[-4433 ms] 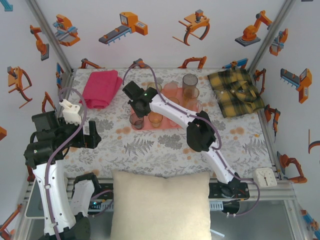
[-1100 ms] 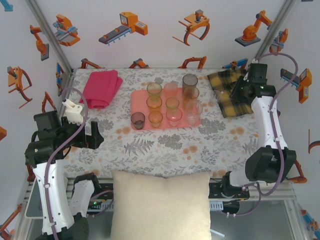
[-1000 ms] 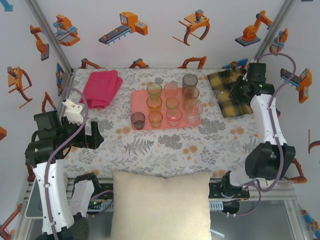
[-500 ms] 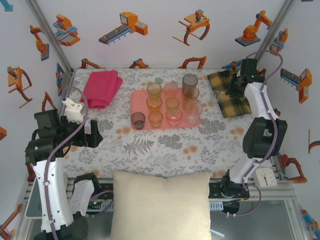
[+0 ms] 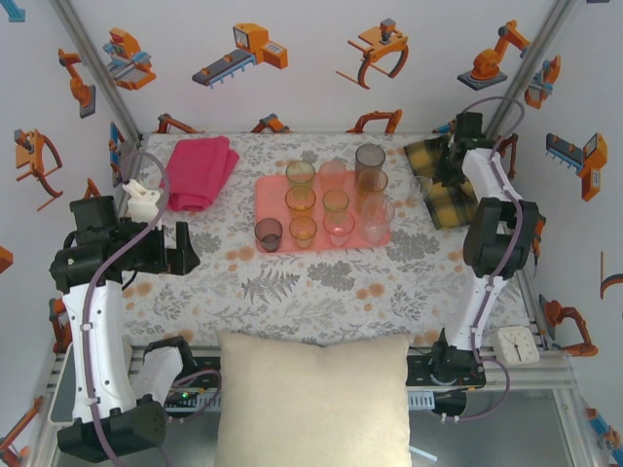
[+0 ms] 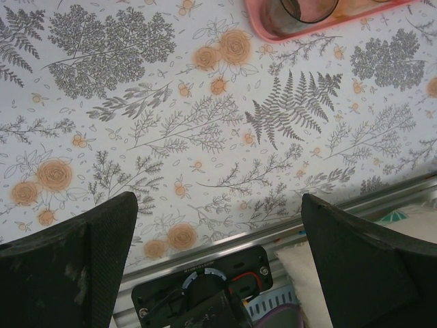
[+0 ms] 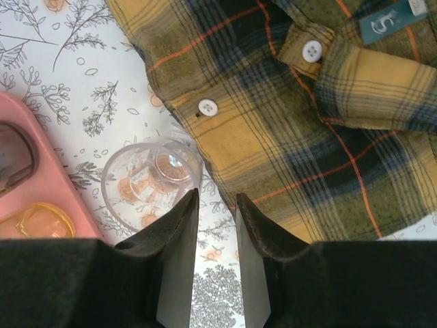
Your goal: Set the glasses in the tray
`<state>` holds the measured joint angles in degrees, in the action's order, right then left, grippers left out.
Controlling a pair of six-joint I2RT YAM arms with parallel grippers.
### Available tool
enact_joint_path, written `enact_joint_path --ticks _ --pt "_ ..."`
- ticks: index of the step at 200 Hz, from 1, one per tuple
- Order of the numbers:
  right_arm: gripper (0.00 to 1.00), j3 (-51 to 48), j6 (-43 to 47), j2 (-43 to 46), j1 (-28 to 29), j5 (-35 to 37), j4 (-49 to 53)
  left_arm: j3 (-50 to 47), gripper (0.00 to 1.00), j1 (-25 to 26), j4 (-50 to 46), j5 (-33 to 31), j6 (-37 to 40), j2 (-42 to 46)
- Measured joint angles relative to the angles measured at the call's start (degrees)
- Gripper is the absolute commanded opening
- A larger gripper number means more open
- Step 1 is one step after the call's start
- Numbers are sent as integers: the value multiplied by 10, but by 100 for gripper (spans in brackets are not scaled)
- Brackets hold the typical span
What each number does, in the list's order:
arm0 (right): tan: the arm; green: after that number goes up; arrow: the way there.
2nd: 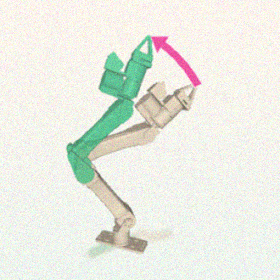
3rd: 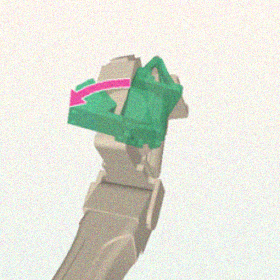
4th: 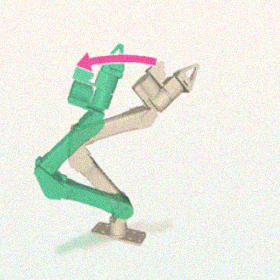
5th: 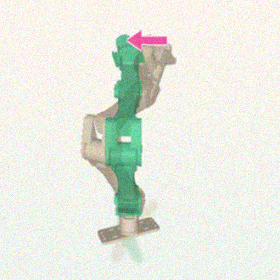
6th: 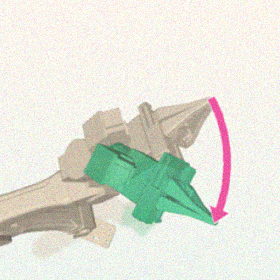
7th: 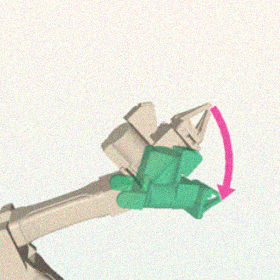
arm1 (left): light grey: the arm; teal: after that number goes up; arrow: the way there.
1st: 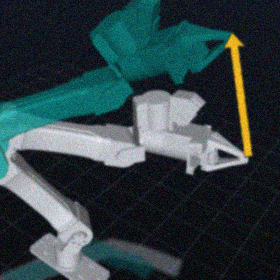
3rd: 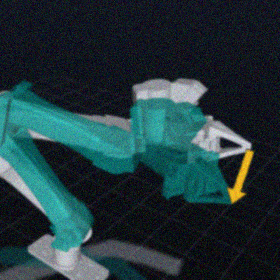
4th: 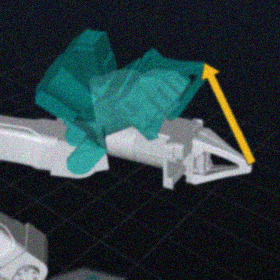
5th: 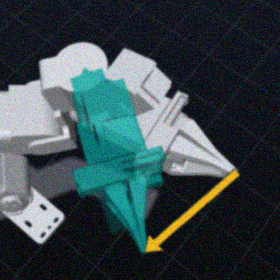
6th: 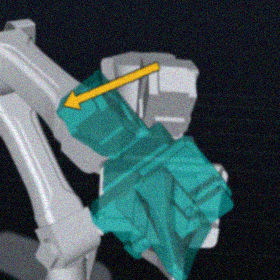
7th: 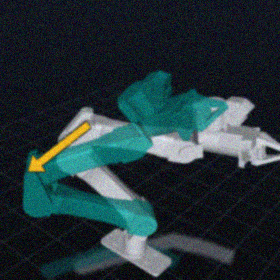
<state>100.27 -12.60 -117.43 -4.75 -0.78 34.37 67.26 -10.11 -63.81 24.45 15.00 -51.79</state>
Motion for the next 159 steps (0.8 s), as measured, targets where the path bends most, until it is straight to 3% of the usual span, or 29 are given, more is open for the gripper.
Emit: enact_joint_path --ticks 159 --pt "27 16 20 -50 20 17 -3 14 97 0 4 -8 -2 -40"
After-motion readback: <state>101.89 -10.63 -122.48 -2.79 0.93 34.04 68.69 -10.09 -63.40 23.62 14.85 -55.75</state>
